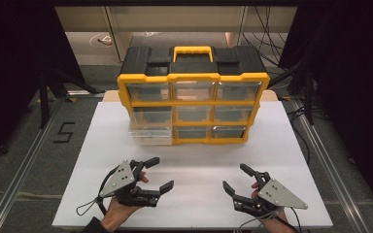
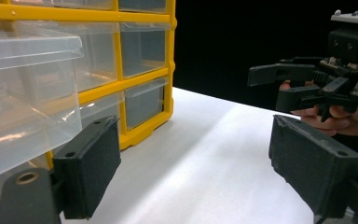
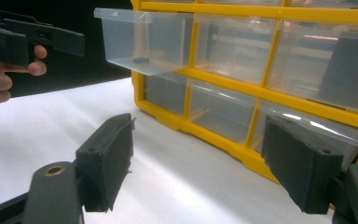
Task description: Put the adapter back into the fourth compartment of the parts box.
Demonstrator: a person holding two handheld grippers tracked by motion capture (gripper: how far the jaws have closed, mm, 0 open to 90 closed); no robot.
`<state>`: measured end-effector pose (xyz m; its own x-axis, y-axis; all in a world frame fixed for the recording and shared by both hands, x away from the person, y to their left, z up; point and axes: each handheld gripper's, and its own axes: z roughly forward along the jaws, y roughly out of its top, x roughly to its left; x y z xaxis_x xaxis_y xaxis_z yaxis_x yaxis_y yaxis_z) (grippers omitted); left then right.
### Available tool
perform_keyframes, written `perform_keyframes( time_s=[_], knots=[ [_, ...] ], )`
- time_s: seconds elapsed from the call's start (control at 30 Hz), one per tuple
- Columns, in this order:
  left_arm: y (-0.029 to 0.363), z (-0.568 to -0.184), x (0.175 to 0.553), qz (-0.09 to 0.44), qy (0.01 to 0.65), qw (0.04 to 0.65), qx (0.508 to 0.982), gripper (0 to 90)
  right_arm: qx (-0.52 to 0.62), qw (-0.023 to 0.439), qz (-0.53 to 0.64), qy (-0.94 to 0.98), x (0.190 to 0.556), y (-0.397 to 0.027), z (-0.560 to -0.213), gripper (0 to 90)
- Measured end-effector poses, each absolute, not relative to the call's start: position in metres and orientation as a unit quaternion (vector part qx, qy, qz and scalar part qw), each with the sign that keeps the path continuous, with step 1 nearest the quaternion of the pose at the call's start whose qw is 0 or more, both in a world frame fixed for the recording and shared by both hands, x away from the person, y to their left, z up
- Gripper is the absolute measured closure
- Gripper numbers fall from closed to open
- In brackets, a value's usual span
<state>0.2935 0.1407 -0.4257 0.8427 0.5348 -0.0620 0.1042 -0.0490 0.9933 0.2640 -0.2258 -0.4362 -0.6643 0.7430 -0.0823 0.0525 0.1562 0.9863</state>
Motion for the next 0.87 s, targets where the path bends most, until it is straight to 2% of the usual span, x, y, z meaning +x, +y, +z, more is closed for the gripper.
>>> perform_keyframes(
  time_s=[0.87],
  knots=[
    [0.1396,-0.4288,0.2969,0.154,0.234,0.649,0.708,16.1,0.282,0.295,0.584,0.702,0.2645,-0.226,-0.4368,26.0]
  ],
)
